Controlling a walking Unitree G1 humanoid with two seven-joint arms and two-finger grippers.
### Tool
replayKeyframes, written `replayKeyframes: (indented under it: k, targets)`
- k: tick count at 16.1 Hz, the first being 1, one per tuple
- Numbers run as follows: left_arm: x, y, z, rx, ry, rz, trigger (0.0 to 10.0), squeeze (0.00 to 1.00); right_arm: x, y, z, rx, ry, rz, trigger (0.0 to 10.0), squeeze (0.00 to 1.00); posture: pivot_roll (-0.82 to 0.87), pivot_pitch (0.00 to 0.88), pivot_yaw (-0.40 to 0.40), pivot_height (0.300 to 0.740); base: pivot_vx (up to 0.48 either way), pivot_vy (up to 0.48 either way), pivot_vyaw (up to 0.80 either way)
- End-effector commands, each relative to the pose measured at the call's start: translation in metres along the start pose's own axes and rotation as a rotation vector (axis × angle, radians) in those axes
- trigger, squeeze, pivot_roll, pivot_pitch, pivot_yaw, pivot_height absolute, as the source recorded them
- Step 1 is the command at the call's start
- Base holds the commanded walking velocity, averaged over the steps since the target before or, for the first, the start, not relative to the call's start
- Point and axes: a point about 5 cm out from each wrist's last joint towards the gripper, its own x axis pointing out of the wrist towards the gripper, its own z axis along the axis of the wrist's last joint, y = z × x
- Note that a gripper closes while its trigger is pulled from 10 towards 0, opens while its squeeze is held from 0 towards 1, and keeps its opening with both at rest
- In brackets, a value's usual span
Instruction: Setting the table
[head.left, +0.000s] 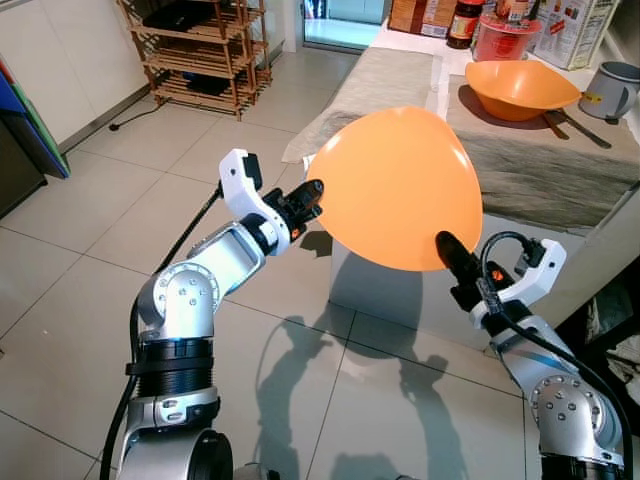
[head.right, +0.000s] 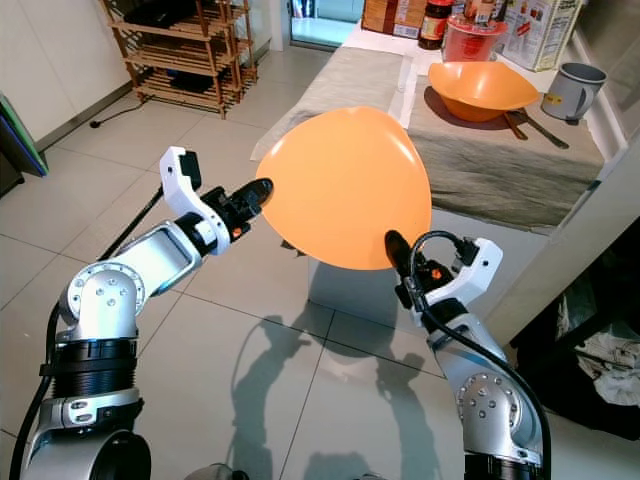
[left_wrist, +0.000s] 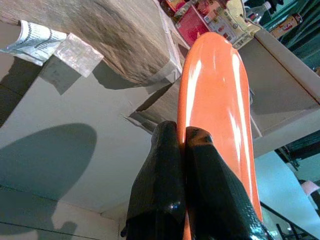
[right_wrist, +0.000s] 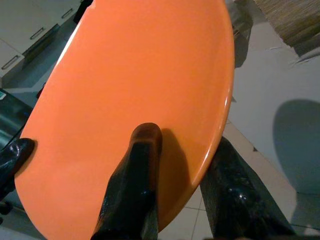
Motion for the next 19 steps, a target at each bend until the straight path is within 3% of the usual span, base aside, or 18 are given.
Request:
replayKeyframes:
  k: [1,18,19]
  targets:
    - [0.0032,-0.0121,0.0112,0.054,-0.041,-0.022,10.0,0.00,-0.0005,0.0003,-0.0070,-0.093,0.061,-0.016,0.0,0.00,-0.06,0.031,0.022,0.740,0.000,0.000,0.00]
    - [0.0033,-0.0121,0.0112,0.054,-0.041,-0.023,10.0,0.00,-0.0004,0.0003,-0.0071,-0.097,0.062,-0.017,0.0,0.00,-0.06,0.031,0.022,0.740,0.000,0.000,0.00]
    - [0.0042,-0.0102,0.0077,0.081,-0.030,-0.016,10.0,1.00,-0.0019,0.0007,-0.0089,-0.099,0.069,-0.014,0.0,0.00,-0.06,0.048,0.020,0.740,0.000,0.000,0.00]
